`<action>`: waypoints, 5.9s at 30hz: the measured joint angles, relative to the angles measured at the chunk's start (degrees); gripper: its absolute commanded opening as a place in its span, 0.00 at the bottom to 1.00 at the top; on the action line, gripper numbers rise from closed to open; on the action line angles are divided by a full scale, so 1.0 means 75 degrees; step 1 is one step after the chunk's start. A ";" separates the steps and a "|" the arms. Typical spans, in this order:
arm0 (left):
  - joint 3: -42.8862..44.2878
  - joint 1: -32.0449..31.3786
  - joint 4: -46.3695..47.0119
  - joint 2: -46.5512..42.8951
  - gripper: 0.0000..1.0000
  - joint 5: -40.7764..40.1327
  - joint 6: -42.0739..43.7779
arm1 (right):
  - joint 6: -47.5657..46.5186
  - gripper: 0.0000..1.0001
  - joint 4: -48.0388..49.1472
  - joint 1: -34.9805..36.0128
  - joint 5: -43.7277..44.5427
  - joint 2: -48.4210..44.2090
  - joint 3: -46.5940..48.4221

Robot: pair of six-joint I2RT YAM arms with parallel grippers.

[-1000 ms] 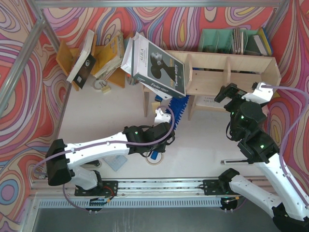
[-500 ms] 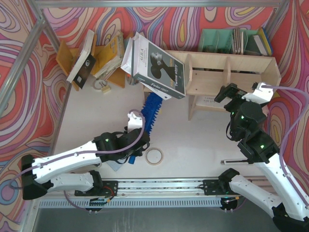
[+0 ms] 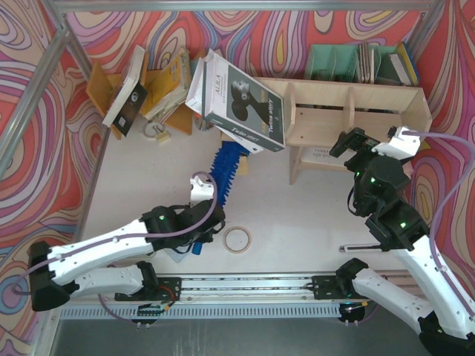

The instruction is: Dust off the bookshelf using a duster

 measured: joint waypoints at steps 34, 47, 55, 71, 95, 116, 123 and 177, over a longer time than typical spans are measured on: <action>0.0513 -0.0160 0.1763 0.3357 0.00 0.1877 0.1075 | -0.0006 0.99 -0.0003 0.0000 0.0058 0.0032 -0.0041; 0.0918 -0.0877 0.0551 0.2608 0.00 0.1364 0.0833 | -0.0003 0.99 -0.0003 0.0000 0.0058 0.0064 -0.0041; 0.1023 -0.0935 0.0399 0.1291 0.00 0.0475 0.0816 | 0.0023 0.99 -0.0006 0.0000 0.0052 0.0064 -0.0050; 0.0236 -0.0941 0.0685 0.2562 0.00 0.0918 0.0612 | 0.0023 0.99 -0.0006 0.0000 0.0055 0.0064 -0.0055; 0.0749 -0.1081 0.0866 0.1137 0.00 0.0825 0.0685 | 0.0026 0.99 -0.0023 0.0000 0.0055 0.0064 -0.0128; 0.0606 -0.1198 0.0804 0.2681 0.00 0.1294 0.0612 | 0.0023 0.99 -0.0029 0.0000 0.0055 0.0108 -0.0128; 0.1105 -0.1329 0.0274 0.2002 0.00 0.0973 0.0557 | 0.0020 0.99 -0.0029 0.0000 0.0055 0.0122 -0.0128; 0.0778 -0.1393 0.0306 0.2923 0.00 0.1338 0.0560 | 0.0055 0.99 -0.0035 0.0000 0.0055 0.0099 -0.0128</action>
